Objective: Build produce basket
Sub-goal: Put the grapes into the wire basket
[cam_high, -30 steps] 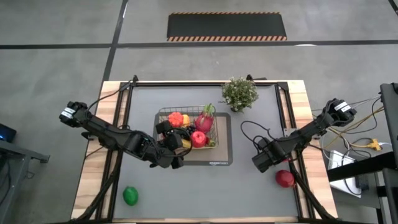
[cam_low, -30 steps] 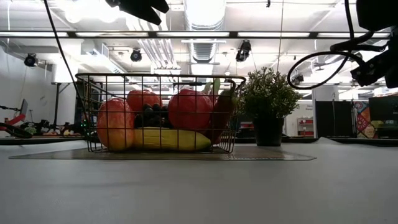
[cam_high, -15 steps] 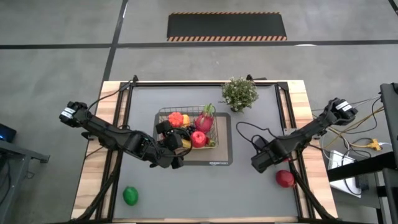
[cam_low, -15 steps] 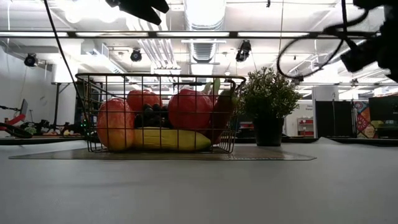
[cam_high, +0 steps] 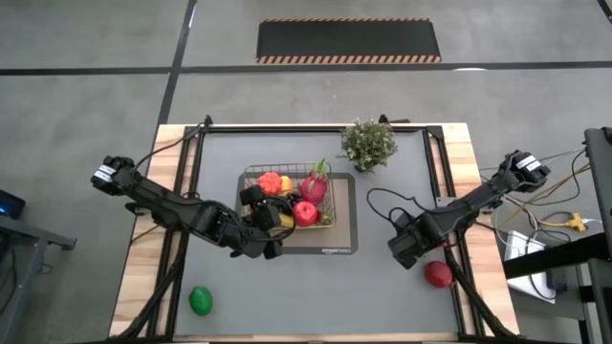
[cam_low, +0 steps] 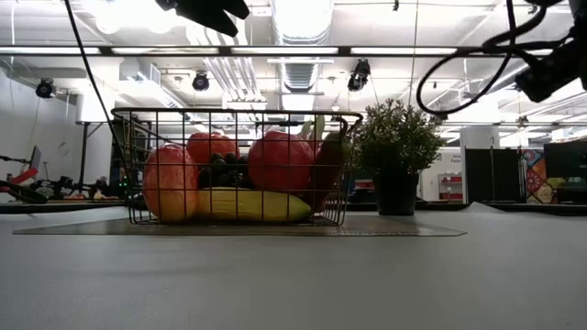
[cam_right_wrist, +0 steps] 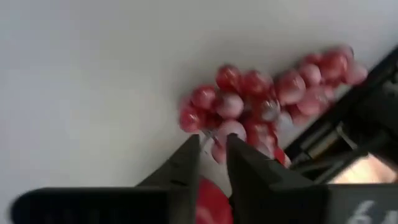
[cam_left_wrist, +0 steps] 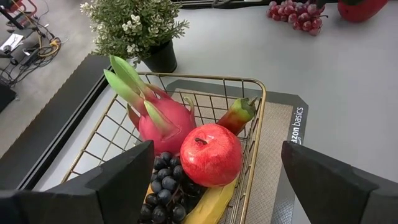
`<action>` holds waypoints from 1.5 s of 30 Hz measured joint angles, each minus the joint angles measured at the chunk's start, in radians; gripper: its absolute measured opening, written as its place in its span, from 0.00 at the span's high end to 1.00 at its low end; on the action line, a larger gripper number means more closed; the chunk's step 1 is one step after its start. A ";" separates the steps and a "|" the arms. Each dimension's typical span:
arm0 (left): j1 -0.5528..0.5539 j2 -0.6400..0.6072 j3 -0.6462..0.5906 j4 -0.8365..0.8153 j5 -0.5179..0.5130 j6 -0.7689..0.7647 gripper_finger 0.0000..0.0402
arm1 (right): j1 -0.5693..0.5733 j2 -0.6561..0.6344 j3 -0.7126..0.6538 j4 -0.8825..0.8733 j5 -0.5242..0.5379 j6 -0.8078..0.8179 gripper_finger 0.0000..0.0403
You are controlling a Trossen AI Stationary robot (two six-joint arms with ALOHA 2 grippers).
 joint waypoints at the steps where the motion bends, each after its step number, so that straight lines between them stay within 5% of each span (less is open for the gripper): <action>1: 0.000 0.000 0.000 0.000 -0.001 0.000 0.17 | 0.000 0.006 0.000 -0.007 -0.002 0.000 0.78; 10: 0.000 0.000 -0.002 0.000 -0.005 0.000 0.17 | 0.000 0.075 -0.014 -0.006 0.026 0.016 0.40; 20: 0.000 0.000 -0.026 -0.001 -0.008 0.001 0.17 | 0.000 0.204 -0.081 0.006 0.073 0.173 0.23; 25: 0.000 0.001 -0.044 0.000 -0.009 -0.001 0.17 | 0.000 0.258 -0.081 0.036 0.086 0.177 0.29; 32: 0.000 0.001 -0.058 0.000 -0.008 -0.002 0.17 | 0.000 0.311 -0.078 0.052 0.090 0.159 0.52; 39: 0.000 0.001 -0.056 0.002 -0.008 -0.003 0.17 | 0.000 0.268 -0.083 0.051 0.104 0.144 0.71; 45: 0.000 0.001 -0.055 0.002 -0.023 -0.005 0.17 | 0.002 0.187 -0.083 0.055 0.119 0.120 0.75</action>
